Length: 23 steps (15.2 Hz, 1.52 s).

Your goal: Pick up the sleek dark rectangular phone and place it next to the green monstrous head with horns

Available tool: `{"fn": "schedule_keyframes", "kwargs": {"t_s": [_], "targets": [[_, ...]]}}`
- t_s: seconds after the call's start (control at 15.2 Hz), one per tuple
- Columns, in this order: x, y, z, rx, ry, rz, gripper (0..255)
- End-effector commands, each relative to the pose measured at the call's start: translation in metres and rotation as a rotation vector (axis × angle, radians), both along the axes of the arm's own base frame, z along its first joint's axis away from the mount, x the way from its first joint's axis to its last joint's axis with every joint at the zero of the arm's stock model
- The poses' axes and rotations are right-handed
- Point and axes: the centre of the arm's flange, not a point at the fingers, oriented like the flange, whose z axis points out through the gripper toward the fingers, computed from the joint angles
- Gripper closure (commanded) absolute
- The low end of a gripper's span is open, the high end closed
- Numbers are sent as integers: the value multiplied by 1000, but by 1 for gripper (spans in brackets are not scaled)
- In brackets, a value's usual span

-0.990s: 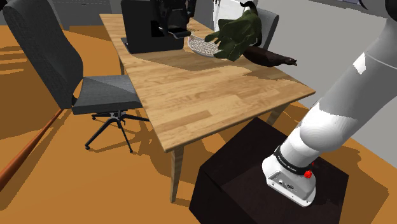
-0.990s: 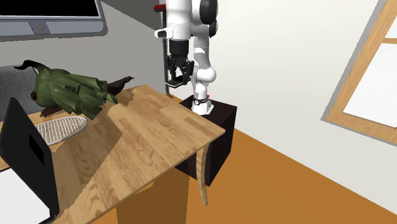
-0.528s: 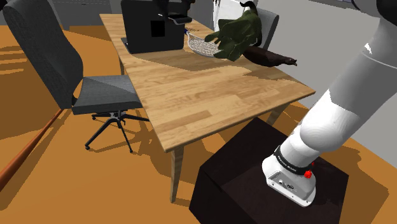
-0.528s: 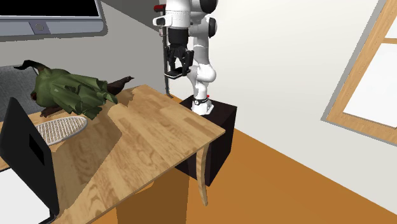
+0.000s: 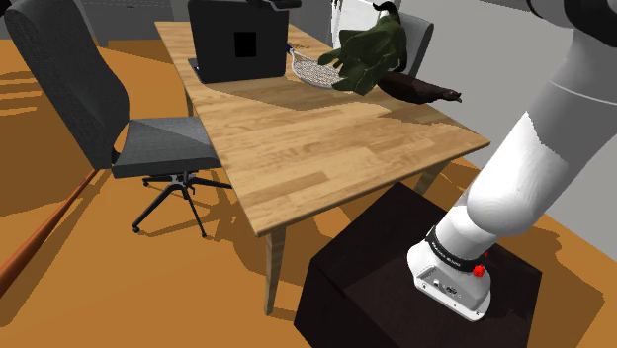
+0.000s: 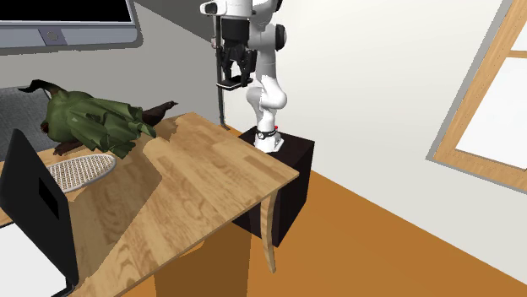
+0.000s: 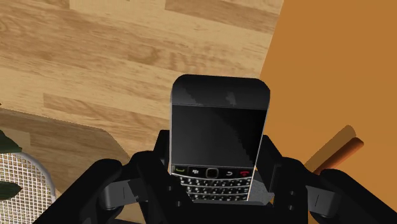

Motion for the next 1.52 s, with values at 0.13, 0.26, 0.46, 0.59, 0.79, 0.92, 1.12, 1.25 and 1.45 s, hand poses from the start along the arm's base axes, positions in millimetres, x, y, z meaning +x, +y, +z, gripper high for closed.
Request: {"fn": "schedule_keyframes", "kwargs": {"t_s": [0.13, 0.26, 0.46, 0.59, 0.79, 0.92, 1.12, 1.25, 1.45], "targets": [[0, 1, 21, 0, 0, 0, 255], [0, 1, 27, 0, 0, 0, 255], [-12, -37, 27, 0, 0, 0, 255], [-20, -62, 27, 0, 0, 0, 255], [-32, -100, 27, 0, 0, 0, 255], [-40, -125, 27, 0, 0, 0, 255], [-53, -163, 27, 0, 0, 0, 255], [-61, -188, 27, 0, 0, 0, 255], [-73, -225, 27, 0, 0, 0, 255]]}}
